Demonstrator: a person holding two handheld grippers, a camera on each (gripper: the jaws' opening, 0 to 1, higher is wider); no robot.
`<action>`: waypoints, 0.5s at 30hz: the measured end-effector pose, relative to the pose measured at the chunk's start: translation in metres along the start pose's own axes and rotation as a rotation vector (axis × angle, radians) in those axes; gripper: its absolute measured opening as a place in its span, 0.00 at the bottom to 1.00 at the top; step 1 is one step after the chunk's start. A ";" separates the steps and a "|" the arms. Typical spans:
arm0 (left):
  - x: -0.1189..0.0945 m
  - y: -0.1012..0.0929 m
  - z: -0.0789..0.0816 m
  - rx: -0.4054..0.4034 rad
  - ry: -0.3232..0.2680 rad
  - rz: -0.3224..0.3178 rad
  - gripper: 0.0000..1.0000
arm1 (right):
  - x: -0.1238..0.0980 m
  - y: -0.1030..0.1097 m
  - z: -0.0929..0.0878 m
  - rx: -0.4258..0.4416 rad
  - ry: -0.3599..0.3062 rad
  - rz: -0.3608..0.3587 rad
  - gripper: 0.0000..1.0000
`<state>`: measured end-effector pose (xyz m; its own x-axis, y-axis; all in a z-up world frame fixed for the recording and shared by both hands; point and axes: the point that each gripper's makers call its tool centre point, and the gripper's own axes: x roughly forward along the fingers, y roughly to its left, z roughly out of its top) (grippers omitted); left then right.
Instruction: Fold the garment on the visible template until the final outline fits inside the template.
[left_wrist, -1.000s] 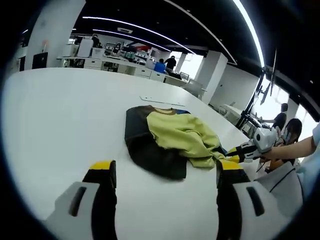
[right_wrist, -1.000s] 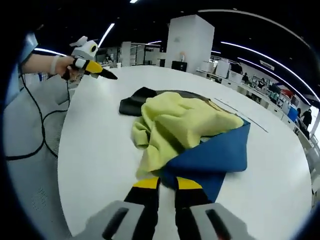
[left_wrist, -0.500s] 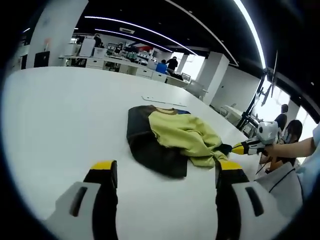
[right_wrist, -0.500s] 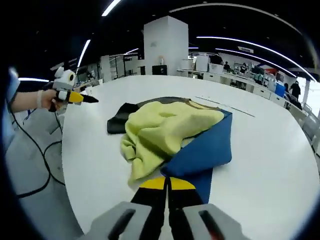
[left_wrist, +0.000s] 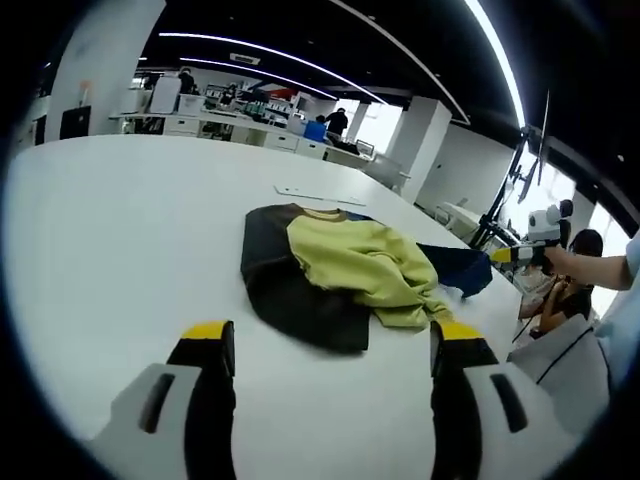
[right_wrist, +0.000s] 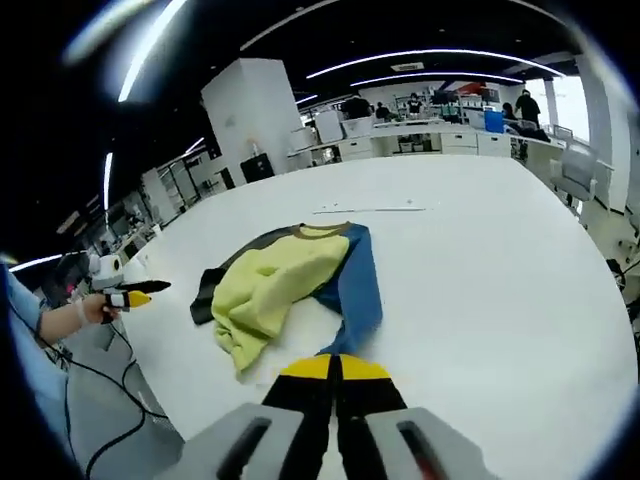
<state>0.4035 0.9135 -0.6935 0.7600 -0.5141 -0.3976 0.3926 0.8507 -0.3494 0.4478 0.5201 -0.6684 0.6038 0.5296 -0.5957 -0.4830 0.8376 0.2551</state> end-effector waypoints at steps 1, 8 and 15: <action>0.001 0.000 0.000 0.001 -0.001 0.000 0.77 | -0.002 -0.006 -0.003 0.003 0.025 -0.017 0.00; 0.005 0.002 0.000 -0.001 0.002 0.002 0.77 | 0.006 -0.047 0.000 0.034 0.083 -0.085 0.00; 0.005 0.009 -0.006 -0.019 0.014 0.022 0.77 | 0.024 -0.084 0.008 0.070 0.110 -0.146 0.00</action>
<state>0.4077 0.9181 -0.7039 0.7610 -0.4967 -0.4173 0.3659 0.8598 -0.3561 0.5082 0.4636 -0.6978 0.5894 0.3875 -0.7088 -0.3481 0.9136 0.2100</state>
